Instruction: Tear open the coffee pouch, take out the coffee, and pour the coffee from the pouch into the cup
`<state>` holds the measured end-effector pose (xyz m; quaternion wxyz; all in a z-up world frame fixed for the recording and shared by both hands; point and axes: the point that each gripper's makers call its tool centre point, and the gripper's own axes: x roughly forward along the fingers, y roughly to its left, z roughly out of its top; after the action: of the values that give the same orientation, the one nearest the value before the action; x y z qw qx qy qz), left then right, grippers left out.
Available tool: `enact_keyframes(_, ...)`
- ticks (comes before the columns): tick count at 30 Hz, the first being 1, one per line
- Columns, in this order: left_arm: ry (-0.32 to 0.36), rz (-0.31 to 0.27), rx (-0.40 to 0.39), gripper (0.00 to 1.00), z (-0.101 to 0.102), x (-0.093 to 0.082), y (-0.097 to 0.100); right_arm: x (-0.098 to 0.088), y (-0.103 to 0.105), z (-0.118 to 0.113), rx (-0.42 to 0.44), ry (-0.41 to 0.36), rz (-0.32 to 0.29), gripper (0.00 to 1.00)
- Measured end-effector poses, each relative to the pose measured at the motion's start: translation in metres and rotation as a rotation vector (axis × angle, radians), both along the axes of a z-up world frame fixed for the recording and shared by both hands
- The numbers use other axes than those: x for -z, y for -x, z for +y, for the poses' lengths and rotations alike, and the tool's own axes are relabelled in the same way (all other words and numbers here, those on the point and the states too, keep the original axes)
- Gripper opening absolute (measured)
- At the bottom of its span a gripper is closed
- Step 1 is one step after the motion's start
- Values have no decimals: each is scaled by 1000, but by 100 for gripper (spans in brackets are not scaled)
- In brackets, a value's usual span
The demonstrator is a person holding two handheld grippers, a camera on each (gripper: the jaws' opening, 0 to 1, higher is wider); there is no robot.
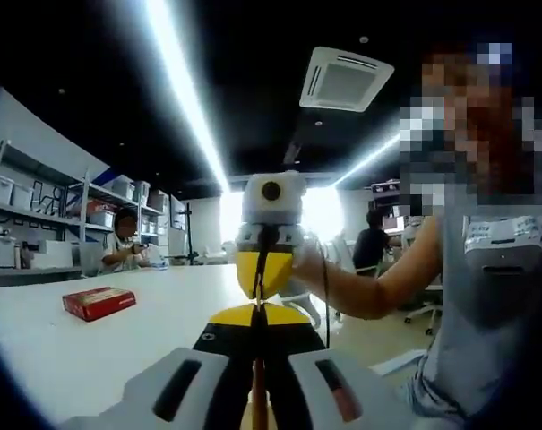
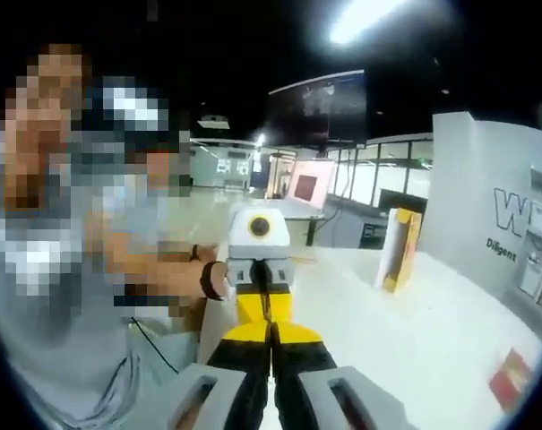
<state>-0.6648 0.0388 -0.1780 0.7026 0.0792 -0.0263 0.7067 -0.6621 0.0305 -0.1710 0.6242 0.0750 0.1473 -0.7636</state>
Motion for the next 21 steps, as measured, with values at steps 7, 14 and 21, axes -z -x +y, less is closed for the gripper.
enact_keyframes(7,-1,-10,-21,5,-12,6,5,-11,8,3,18,15,-8,0)
enact_keyframes(14,15,-20,-44,5,-24,14,7,-20,11,6,35,20,6,0)
enact_keyframes(21,34,-22,-72,4,-33,26,7,-25,10,9,42,13,8,0)
